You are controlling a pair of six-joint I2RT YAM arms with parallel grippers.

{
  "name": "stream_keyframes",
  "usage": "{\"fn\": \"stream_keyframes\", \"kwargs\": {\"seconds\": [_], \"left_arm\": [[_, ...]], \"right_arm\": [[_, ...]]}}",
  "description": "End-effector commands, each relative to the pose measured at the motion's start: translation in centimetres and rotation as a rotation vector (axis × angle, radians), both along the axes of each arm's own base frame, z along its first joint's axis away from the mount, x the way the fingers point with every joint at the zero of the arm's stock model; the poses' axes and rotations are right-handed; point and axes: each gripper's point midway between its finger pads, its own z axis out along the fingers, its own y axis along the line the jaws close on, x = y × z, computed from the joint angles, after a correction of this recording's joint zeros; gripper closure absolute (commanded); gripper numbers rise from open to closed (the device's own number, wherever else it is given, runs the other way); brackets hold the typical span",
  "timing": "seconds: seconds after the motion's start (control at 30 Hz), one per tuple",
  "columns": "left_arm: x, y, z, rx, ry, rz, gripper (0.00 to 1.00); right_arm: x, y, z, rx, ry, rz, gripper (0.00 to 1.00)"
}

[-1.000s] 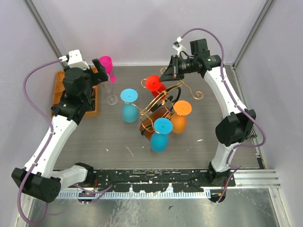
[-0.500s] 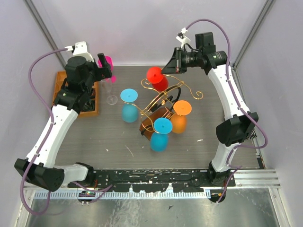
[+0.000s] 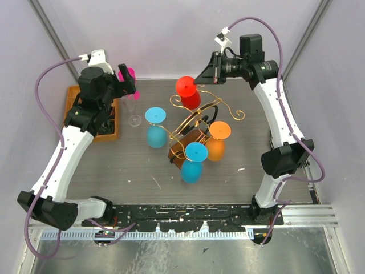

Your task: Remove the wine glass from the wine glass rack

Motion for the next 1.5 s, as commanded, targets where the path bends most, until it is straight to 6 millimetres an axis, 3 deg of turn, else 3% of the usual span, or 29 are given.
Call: {"fn": "stream_keyframes", "kwargs": {"seconds": [0.0, 0.33, 0.6, 0.73, 1.03, 1.23, 1.47], "left_arm": [[0.4, -0.9, 1.1, -0.013, 0.009, -0.033, 0.01], [0.6, -1.7, 2.1, -0.038, 0.001, -0.064, 0.01], [1.4, -2.7, 2.7, -0.071, 0.02, -0.093, 0.01], [2.5, -3.9, 4.3, -0.097, 0.019, -0.128, 0.01], [4.4, -7.8, 6.7, -0.161, 0.102, -0.309, 0.02], [5.3, -10.6, 6.3, -0.206, 0.134, -0.445, 0.02], [5.1, -12.8, 5.4, -0.321, 0.215, -0.547, 0.02]], "right_arm": [[-2.7, -0.6, 7.3, 0.042, -0.28, 0.02, 0.99], [-5.0, -1.0, 9.5, 0.058, -0.348, 0.039, 0.99], [-6.2, -0.7, 9.8, 0.05, -0.412, 0.066, 0.99], [-5.7, 0.5, 9.4, -0.07, -0.607, 0.033, 0.99], [-4.0, 0.8, 8.7, -0.399, -1.131, -0.021, 0.99], [-3.9, 1.3, 8.3, -0.511, -1.256, 0.042, 0.99], [-5.1, 3.9, 7.8, -0.539, -1.315, 0.158, 0.99]]}}
